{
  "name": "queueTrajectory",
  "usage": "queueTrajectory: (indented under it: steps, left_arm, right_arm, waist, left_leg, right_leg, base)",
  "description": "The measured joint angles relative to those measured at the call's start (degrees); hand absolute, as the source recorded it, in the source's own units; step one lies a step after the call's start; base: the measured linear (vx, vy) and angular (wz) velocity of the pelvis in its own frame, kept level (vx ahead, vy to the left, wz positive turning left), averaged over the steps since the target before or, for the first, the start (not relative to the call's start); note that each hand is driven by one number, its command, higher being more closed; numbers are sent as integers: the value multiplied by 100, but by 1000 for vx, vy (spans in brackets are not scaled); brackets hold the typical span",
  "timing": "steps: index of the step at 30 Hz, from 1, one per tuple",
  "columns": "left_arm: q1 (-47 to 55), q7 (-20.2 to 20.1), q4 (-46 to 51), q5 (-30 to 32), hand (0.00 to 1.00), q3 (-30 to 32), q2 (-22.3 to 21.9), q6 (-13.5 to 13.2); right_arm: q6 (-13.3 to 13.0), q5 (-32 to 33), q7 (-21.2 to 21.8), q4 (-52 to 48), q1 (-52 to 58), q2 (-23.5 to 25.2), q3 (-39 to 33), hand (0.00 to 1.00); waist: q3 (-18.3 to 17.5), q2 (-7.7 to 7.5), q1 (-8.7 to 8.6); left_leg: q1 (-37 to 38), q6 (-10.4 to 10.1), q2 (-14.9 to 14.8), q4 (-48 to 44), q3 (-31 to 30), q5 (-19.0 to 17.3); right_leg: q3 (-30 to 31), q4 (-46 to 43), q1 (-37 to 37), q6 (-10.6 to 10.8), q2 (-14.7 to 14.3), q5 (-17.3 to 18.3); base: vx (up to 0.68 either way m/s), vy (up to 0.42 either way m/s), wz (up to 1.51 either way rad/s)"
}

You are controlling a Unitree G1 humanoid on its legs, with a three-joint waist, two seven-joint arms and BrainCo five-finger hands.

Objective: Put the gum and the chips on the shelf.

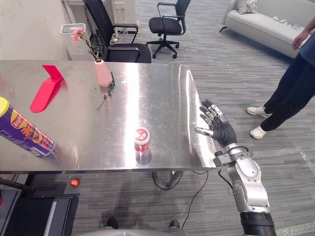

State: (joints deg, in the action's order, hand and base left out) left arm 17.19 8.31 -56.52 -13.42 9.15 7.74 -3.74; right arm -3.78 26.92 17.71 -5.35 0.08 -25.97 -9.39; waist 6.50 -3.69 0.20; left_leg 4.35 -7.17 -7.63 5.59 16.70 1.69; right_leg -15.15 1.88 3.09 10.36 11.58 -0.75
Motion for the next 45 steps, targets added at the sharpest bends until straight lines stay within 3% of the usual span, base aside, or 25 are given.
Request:
queueTrajectory:
  steps: [9,17,26,36,45]
  left_arm:
    - [-2,4,64,1,0,31,-71,7]
    - [-1,7,68,0,0,93,-37,5]
    - [-2,20,68,0,0,75,16,4]
    - [-6,23,51,1,0,-43,78,5]
    - [-9,21,59,0,0,-98,98,4]
  right_arm:
    - [-65,-915,165,-480,7,-340,-156,0]
    - [-40,-1116,554,-803,-205,-801,-88,0]
    - [75,-1120,790,-817,-306,-805,493,0]
    - [60,-1145,793,-676,-299,-655,1040,0]
    - [-1,-1586,770,-453,-266,-609,1278,0]
  waist:
    - [15,6,-23]
    - [0,-144,-33]
    - [-39,-241,-19]
    - [-39,-246,2]
    - [4,-182,93]
  left_leg:
    - [30,-5,-1,3,39,-5]
    - [30,-3,-13,4,42,-3]
    - [-5,6,-6,5,2,5]
    - [-134,33,33,3,-128,40]
    - [-196,45,41,2,-182,63]
  right_leg:
    - [3,3,-5,-4,6,4]
    - [2,2,-3,-6,-11,3]
    - [-32,0,-9,-6,-4,3]
    - [-153,4,-53,-5,27,2]
    - [-207,3,-83,-5,34,3]
  base:
    - [-9,-1,-2]
    - [0,0,0]
    - [0,0,1]
    - [0,-1,6]
    - [-2,-1,2]
